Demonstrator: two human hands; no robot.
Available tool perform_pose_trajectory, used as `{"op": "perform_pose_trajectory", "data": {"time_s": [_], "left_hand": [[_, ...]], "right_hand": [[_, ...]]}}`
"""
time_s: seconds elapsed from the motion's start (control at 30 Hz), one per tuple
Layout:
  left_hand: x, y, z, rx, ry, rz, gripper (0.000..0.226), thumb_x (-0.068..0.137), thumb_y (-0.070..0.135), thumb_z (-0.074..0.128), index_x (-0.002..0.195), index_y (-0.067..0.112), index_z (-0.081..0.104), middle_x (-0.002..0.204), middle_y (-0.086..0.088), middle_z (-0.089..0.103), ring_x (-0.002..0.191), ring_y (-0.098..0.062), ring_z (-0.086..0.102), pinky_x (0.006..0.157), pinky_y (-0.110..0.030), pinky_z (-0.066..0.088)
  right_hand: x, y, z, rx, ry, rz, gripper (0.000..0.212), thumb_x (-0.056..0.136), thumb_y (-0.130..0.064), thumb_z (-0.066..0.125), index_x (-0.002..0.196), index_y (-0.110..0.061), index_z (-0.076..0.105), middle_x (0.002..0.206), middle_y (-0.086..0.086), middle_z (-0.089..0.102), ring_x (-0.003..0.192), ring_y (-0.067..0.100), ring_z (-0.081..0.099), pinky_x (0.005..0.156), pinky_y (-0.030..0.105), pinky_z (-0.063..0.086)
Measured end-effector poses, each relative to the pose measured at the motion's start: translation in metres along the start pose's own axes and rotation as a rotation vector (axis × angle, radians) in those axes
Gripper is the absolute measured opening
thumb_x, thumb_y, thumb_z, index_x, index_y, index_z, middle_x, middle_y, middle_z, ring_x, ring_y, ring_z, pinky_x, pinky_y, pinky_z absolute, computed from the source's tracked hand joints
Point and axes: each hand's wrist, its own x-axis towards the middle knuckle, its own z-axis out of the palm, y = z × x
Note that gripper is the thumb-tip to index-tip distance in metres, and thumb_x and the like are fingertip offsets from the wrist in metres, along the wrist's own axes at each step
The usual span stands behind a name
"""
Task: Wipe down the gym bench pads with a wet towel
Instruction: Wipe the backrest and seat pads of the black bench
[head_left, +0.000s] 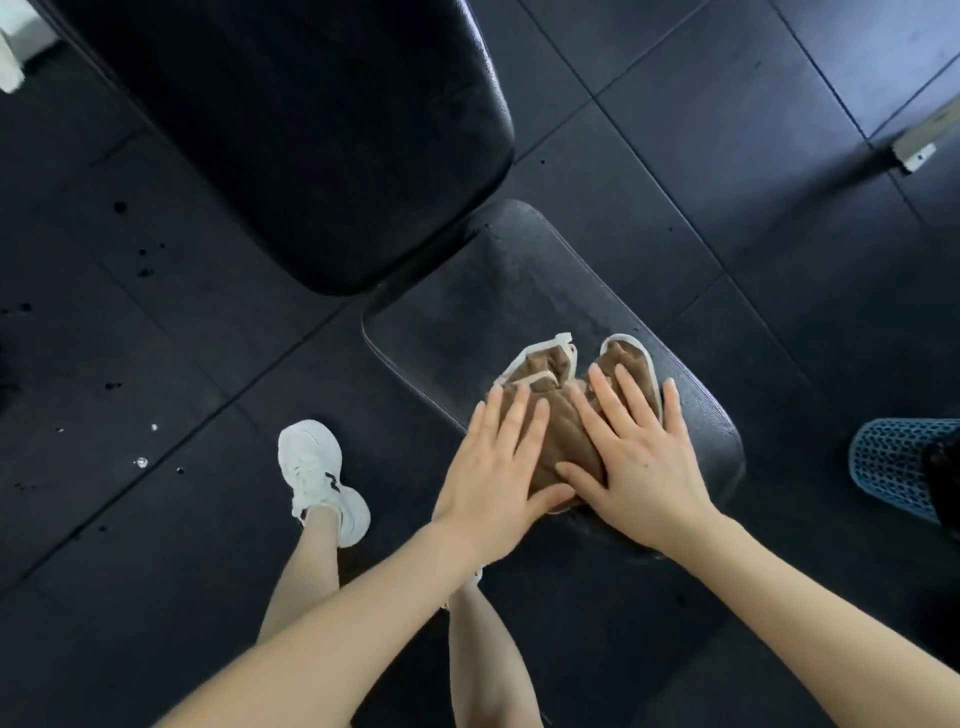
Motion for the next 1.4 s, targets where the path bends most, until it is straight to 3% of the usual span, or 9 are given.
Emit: {"op": "perform_pose_trajectory", "data": {"time_s": [0.23,0.4,0.53,0.6,0.7,0.87,1.03,1.2,1.4], "left_hand": [[-0.023,0.049,0.002,0.075,-0.144,0.018,0.080,0.085,0.065,0.014,0.145,0.012,0.017,0.151,-0.016,0.031,0.140,-0.039,0.023,0.103,-0.068,0.027],[0.023,0.052,-0.030,0.014,-0.155,-0.027,0.077,0.089,0.062,0.017,0.149,0.018,-0.003,0.159,-0.009,0.000,0.144,-0.035,-0.002,0.110,-0.063,-0.001],[0.041,0.042,-0.060,-0.473,-0.199,-0.134,0.067,0.087,0.038,0.056,0.147,0.029,0.025,0.157,0.006,0.017,0.146,-0.016,0.008,0.117,-0.039,0.009],[0.039,0.027,-0.068,-0.833,-0.217,-0.263,0.062,0.083,0.011,0.056,0.140,0.031,0.040,0.151,0.009,0.032,0.141,-0.007,0.021,0.110,-0.022,0.019],[0.030,0.011,-0.069,-0.940,-0.122,-0.331,0.061,0.077,-0.008,0.049,0.129,0.022,0.055,0.137,0.007,0.051,0.131,-0.009,0.041,0.108,-0.024,0.030],[0.015,-0.022,-0.073,-0.773,0.436,-0.491,0.042,0.081,-0.006,0.046,0.102,0.025,0.067,0.105,0.016,0.062,0.103,-0.004,0.056,0.090,-0.019,0.040],[0.015,-0.059,-0.085,-0.663,0.611,-0.488,0.036,0.082,-0.005,0.047,0.095,0.022,0.068,0.098,0.016,0.062,0.087,-0.007,0.055,0.076,-0.013,0.038],[0.038,-0.107,-0.105,-0.254,0.765,-0.349,0.029,0.079,-0.001,0.051,0.097,0.012,0.070,0.111,-0.005,0.064,0.104,-0.025,0.057,0.091,-0.024,0.036],[0.078,-0.178,-0.143,0.433,0.384,-0.372,0.054,0.095,0.038,0.041,0.145,0.020,0.029,0.156,-0.019,0.010,0.142,-0.044,0.008,0.111,-0.063,0.005]], "right_hand": [[-0.069,0.021,0.000,0.017,0.007,0.093,0.080,0.083,-0.071,0.034,0.148,-0.026,0.028,0.156,0.004,0.026,0.146,0.025,0.016,0.114,0.062,0.005],[-0.018,0.054,-0.014,0.033,-0.007,0.180,0.088,0.078,-0.080,0.024,0.151,-0.033,0.013,0.160,0.000,0.012,0.148,0.026,0.006,0.113,0.064,-0.002],[-0.014,0.041,-0.029,0.206,0.080,0.236,0.079,0.081,-0.073,0.030,0.149,-0.041,0.009,0.160,0.007,0.007,0.147,0.031,0.002,0.114,0.061,-0.003],[-0.008,0.014,-0.025,0.250,0.110,0.236,0.079,0.076,-0.078,0.021,0.147,-0.044,0.017,0.160,0.009,0.009,0.146,0.035,0.005,0.113,0.062,-0.001],[0.006,-0.009,-0.008,0.149,0.111,0.129,0.077,0.073,-0.082,0.031,0.141,-0.046,0.034,0.157,0.014,0.021,0.142,0.046,0.015,0.108,0.069,0.007],[0.033,0.003,0.003,0.059,0.184,0.014,0.053,0.085,-0.067,0.035,0.132,-0.046,0.048,0.151,0.013,0.035,0.137,0.049,0.026,0.104,0.072,0.018],[0.133,-0.001,-0.011,0.026,0.078,-0.010,0.048,0.091,-0.067,0.029,0.137,-0.054,0.034,0.160,0.004,0.012,0.144,0.040,0.003,0.109,0.068,0.002],[0.106,-0.009,-0.001,0.031,0.168,-0.123,0.048,0.088,-0.062,0.034,0.131,-0.046,0.048,0.157,0.007,0.025,0.141,0.044,0.020,0.109,0.067,0.015],[0.097,-0.008,0.004,0.011,0.128,-0.248,0.046,0.085,-0.061,0.037,0.126,-0.046,0.055,0.152,0.002,0.037,0.140,0.037,0.030,0.108,0.066,0.021]]}}
